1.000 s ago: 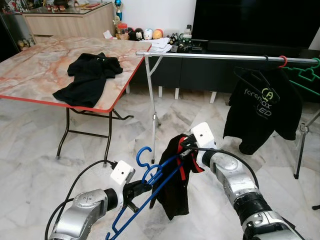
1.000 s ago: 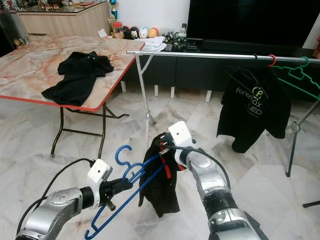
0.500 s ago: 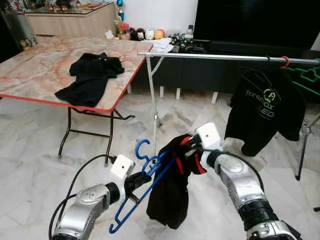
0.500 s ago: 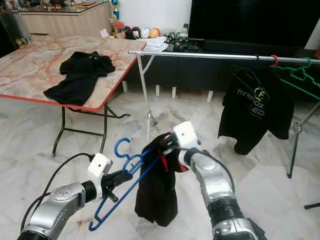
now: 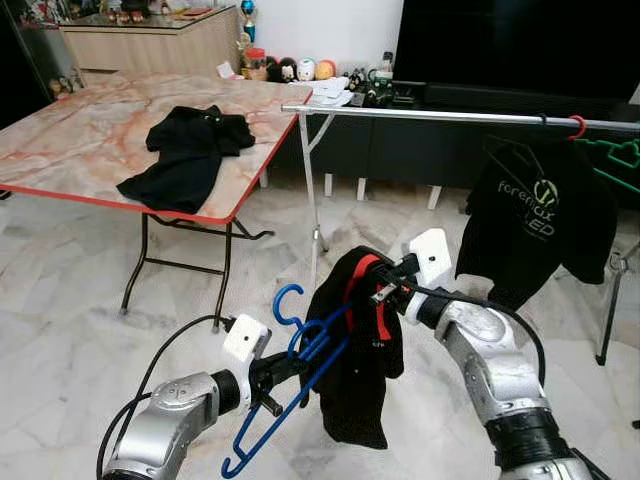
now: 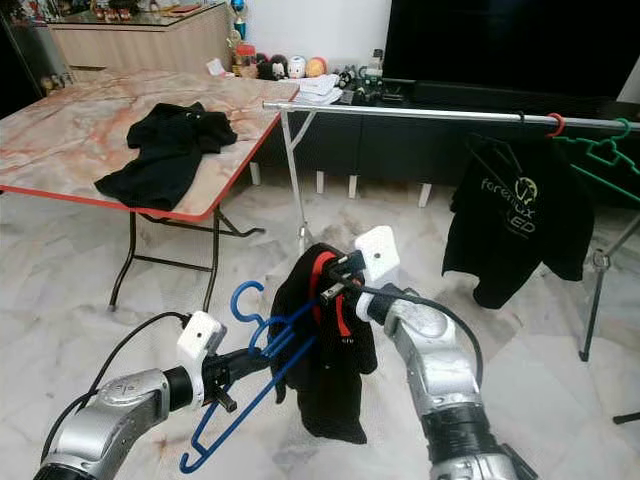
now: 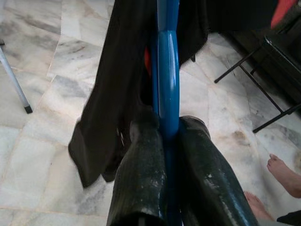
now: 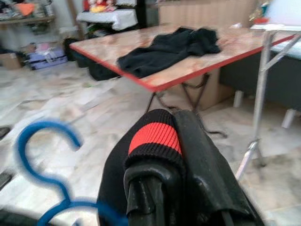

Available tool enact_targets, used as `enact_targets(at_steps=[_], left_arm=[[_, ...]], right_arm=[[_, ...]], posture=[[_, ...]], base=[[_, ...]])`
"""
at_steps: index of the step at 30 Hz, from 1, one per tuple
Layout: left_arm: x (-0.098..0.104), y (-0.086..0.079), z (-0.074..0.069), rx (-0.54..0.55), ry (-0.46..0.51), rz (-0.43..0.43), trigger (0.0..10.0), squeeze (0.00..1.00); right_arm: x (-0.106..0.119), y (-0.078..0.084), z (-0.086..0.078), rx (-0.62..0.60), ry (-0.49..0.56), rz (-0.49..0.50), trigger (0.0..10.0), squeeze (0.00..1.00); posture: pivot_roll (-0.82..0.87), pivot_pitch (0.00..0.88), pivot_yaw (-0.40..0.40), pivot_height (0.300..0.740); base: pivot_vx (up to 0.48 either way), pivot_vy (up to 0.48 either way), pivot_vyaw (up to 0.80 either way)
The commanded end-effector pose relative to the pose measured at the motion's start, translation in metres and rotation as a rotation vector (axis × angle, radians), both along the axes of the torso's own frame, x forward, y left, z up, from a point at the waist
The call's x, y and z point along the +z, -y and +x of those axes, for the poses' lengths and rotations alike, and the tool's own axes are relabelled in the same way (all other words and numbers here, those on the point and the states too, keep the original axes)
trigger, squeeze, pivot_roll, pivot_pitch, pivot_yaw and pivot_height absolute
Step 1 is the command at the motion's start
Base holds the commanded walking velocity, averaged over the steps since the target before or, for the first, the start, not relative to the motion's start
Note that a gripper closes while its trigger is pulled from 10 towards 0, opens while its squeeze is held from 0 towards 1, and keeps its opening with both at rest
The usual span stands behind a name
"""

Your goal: Hang hanger

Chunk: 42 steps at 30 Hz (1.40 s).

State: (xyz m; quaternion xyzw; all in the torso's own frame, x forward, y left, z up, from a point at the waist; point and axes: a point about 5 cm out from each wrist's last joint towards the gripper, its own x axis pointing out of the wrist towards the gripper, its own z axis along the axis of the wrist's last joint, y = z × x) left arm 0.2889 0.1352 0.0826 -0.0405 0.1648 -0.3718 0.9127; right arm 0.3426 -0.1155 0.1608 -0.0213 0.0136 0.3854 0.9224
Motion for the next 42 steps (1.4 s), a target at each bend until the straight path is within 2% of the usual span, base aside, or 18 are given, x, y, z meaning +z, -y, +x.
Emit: enact_targets(at_steps=[1,3,5,7,9,12,15,20,27,32,33,34,42], left_arm=[[0.008,0.0,0.002,0.004,0.027,-0.027,10.0,0.0],[0.012,0.0,0.006,0.031,0.039,-0.056,10.0,0.0],[0.016,-0.001,0.012,0.074,0.061,-0.07,10.0,0.0],[0.016,-0.002,0.013,0.082,0.063,-0.072,10.0,0.0],[0.016,-0.003,0.014,0.092,0.062,-0.073,10.0,0.0],[0.012,-0.005,0.009,0.053,0.043,-0.051,10.0,0.0],[0.011,-0.006,0.006,0.033,0.032,-0.042,10.0,0.0],[0.004,-0.007,-0.007,-0.089,-0.03,-0.022,10.0,0.0],[0.006,-0.006,-0.005,-0.093,-0.023,-0.026,10.0,0.0],[0.008,-0.002,0.0,-0.072,-0.01,-0.045,10.0,0.0],[0.01,0.001,0.0,-0.079,-0.009,-0.061,10.0,0.0],[0.01,0.003,0.001,-0.082,-0.009,-0.064,10.0,0.0],[0.013,0.006,0.007,-0.036,0.009,-0.103,10.0,0.0]], right_arm=[[0.008,-0.004,-0.004,0.046,0.023,0.012,10.0,0.0],[0.003,-0.004,-0.009,0.083,0.027,-0.029,10.0,0.0],[-0.008,0.008,-0.002,-0.018,0.043,-0.161,10.0,0.0],[-0.01,0.013,0.0,-0.062,0.035,-0.188,10.0,0.0],[-0.015,0.03,0.009,-0.21,0.047,-0.292,10.0,0.0],[-0.013,0.037,0.01,-0.234,0.096,-0.365,10.0,0.0],[-0.01,0.037,0.01,-0.227,0.109,-0.35,10.0,0.0],[0.003,0.03,0.015,-0.185,0.186,-0.333,10.0,0.0],[0.014,0.018,0.018,-0.124,0.237,-0.292,10.0,0.0],[0.02,0.004,0.01,-0.016,0.243,-0.204,10.0,0.0],[0.021,-0.004,0.002,0.063,0.251,-0.161,10.0,0.0],[0.02,-0.006,-0.001,0.091,0.239,-0.135,10.0,0.0],[0.015,-0.01,-0.024,0.253,0.181,-0.039,10.0,0.0]], posture=[[0.06,0.031,0.006,0.74],[0.05,0.035,0.007,0.74],[0.05,0.037,0.009,0.74],[0.05,0.037,0.009,0.74],[0.05,0.039,0.011,0.74],[0.05,0.04,0.012,0.74],[0.05,0.04,0.012,0.74],[0.05,0.044,0.015,0.74],[0.06,0.041,0.014,0.74],[0.05,0.041,0.013,0.74],[0.05,0.042,0.014,0.74],[0.05,0.042,0.014,0.74],[0.04,0.045,0.015,0.74]], base=[[0.0,0.0,0.0],[0.0,0.0,0.0],[0.0,0.0,0.0],[0.0,0.0,0.0],[0.0,0.0,0.0],[0.0,0.0,0.0],[0.0,0.0,0.0],[0.0,0.0,0.0],[0.0,0.0,0.0],[0.0,0.0,0.0],[0.0,0.0,0.0],[0.0,0.0,0.0],[0.0,0.0,0.0]])
